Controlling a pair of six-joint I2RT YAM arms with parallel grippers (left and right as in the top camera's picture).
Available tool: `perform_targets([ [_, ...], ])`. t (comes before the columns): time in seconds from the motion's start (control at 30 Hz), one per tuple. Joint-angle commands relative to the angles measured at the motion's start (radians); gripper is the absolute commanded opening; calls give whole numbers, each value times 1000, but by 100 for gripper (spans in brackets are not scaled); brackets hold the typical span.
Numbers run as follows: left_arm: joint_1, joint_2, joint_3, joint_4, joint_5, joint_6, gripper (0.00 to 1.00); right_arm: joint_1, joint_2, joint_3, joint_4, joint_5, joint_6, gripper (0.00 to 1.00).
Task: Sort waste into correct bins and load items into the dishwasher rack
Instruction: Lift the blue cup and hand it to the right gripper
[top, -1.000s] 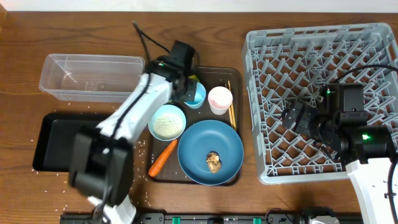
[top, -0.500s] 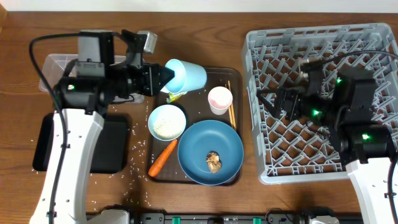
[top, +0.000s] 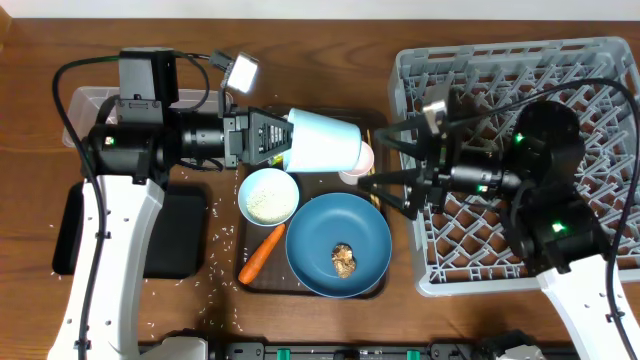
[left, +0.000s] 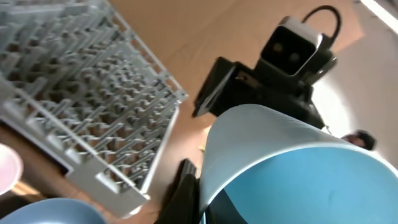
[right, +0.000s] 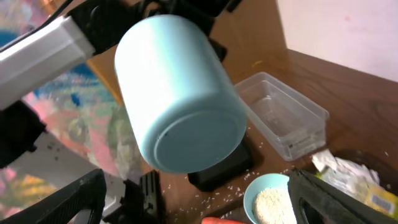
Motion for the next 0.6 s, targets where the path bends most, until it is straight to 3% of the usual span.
perform_targets([
  [0.0,-2,-8,16,-1,89,-9,6,47,-3,12,17,-12,-78,92],
  [0.17,-3,-9,16,-26,89,-8,6,94,-2,12,43,143,-76,94],
  [0.37,-25,-9,16,-25,89,-8,6,140,0,12,167,151,-74,96],
  [0.5,-34,-8,16,-25,89,-8,6,172,7,12,202,151,-39,87],
  [0.57,-34,-8,16,-25,89,-8,6,186,15,12,201,151,-39,78],
])
